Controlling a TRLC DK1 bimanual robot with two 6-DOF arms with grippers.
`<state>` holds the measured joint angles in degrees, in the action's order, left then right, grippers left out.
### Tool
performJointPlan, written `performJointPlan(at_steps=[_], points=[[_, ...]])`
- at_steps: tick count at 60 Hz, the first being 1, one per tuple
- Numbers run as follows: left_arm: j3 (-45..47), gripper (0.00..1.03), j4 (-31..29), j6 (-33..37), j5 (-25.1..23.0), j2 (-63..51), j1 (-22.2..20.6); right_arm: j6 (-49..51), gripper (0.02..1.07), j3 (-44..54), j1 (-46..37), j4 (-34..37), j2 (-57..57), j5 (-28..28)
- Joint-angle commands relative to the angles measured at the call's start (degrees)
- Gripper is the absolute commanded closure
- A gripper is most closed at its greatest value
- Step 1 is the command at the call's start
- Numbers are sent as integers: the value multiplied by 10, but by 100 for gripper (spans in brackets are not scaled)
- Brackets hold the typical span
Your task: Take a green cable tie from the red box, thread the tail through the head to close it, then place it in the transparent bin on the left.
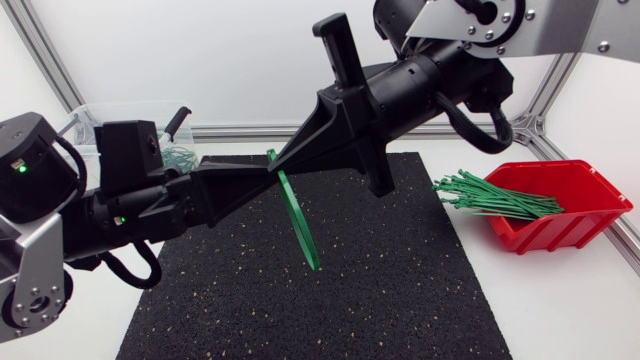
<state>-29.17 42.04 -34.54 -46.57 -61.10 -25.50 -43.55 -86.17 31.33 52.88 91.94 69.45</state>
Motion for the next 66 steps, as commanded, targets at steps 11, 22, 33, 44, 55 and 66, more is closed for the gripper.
performJointPlan(at_steps=[11, 22, 33, 44, 55, 66], points=[[3, 100, 8, 11, 0, 12, -32, -14, 102, 4, 2, -1, 3, 3], [4, 100, 3, 31, 15, 18, -36, -16, 102, 7, 4, 2, 14, 3], [3, 100, 0, 43, 23, 30, -32, -17, 102, 8, -3, 4, 15, 2], [6, 100, -2, 54, 23, 40, -32, -19, 102, 12, -18, 8, 21, 2], [6, 100, -6, 58, 22, 42, -44, -20, 102, 12, -33, 9, 15, 2], [6, 100, -8, 61, 17, 49, -54, -20, 102, 11, -31, 8, 24, 2]])
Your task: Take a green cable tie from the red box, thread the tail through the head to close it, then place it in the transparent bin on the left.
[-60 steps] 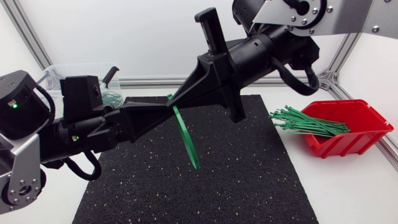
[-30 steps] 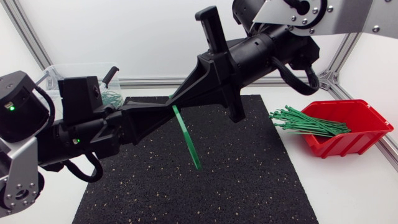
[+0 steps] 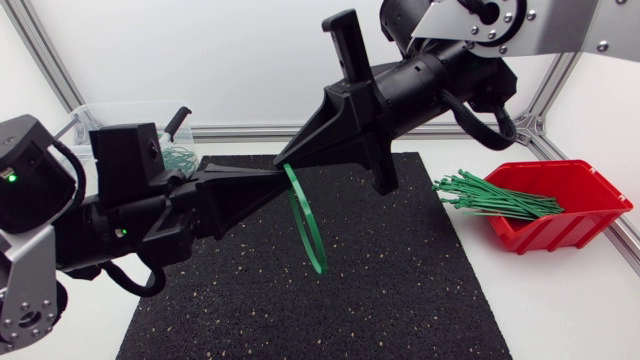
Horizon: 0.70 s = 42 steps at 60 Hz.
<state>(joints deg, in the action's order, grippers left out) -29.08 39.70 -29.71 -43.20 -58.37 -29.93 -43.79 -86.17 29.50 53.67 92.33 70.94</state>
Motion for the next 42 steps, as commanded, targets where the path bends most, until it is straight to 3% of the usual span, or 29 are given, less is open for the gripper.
performJointPlan(at_steps=[1, 14, 22, 26, 31, 42], points=[[5, 100, 15, 12, -16, 24, -10, -17, 102, 11, -13, 0, 22, -13], [3, 100, -2, 31, -16, 29, -7, -16, 100, 11, -5, 0, 19, -15], [2, 100, -15, 45, -16, 30, -1, -15, 71, 13, 6, -1, 7, -17], [-1, 100, -24, 54, -17, 30, 5, -15, 68, 14, 8, -1, 3, -18], [-3, 100, -33, 62, -21, 30, 8, -15, 57, 14, 10, -1, -2, -18], [-5, 100, -41, 90, -26, 26, 26, -14, 48, 16, 8, -1, -18, -19]])
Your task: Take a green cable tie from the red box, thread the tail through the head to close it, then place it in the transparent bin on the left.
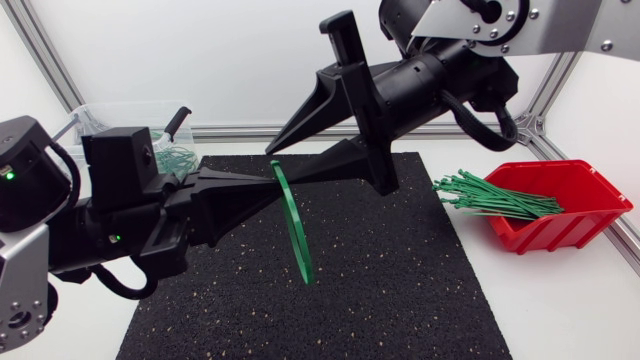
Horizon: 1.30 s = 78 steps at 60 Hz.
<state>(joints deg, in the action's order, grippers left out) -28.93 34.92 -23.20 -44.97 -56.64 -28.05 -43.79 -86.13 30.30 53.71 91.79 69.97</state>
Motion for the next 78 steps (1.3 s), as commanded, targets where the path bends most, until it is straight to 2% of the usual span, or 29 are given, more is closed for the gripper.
performJointPlan(at_steps=[1, 13, 26, 36, 50, 55, 63, 66, 71, 78], points=[[-6, 100, 5, 27, -8, 8, 9, -14, 47, 16, 0, -2, -13, -9], [-5, 100, -14, 76, -28, 1, 24, -8, 44, 15, -23, -4, -19, -9], [-3, 100, -36, 136, -41, 6, 15, -1, 45, 13, -32, -20, 7, -8], [-5, 100, -79, 209, -41, 13, -4, 8, 45, 16, -29, -29, 16, -5], [-16, 100, -85, 287, -41, 7, -2, 38, 45, 20, -23, -25, 36, -3], [-18, 100, -92, 318, -43, 1, 1, 54, 54, 21, -24, -21, 44, -3], [-18, 100, -98, 358, -54, -2, 4, 104, 57, 20, -23, -12, 59, 7], [-20, 100, -98, 368, -64, -7, 10, 143, 63, 21, -23, -5, 60, 17], [-23, 100, -98, 373, -80, -15, 24, 198, 63, 25, -31, -3, 63, 50], [-24, 100, -99, 383, -101, -27, 35, 209, 79, 23, -37, 0, 65, 50]])
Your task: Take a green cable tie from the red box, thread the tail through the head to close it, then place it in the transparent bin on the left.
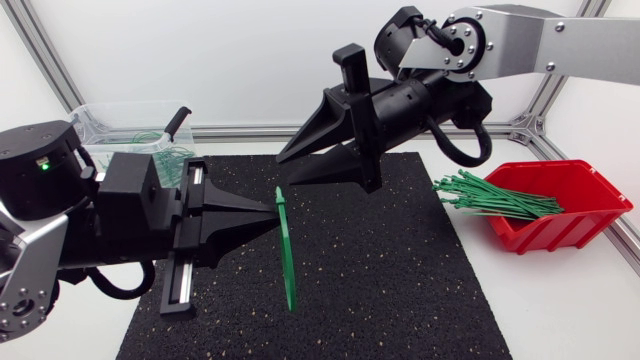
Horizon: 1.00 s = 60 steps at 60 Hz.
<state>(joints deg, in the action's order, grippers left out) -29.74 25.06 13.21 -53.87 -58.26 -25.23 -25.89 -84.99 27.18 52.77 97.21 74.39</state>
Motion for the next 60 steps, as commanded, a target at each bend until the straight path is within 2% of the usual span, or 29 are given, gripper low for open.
performJointPlan(at_steps=[1, 8, 18, 45, 51, 57, 60], points=[[-16, 100, 0, 22, -17, -11, 7, 34, 82, 11, -5, 9, 10, 6], [-16, 100, -2, 30, -34, -13, 13, 51, 85, 11, -5, 9, 8, 1], [-23, 100, -3, 42, -55, -31, 21, 86, 82, 14, 6, 20, 9, -10], [-35, 100, -4, 49, -65, -47, 32, 113, 82, 26, 30, 41, 5, -20], [-35, 100, -6, 49, -68, -46, 33, 117, 91, 28, 30, 41, 3, -20], [-35, 100, -7, 49, -70, -46, 33, 117, 92, 30, 32, 41, 1, -20], [-35, 100, -8, 49, -70, -47, 33, 118, 96, 31, 33, 41, 0, -20]])
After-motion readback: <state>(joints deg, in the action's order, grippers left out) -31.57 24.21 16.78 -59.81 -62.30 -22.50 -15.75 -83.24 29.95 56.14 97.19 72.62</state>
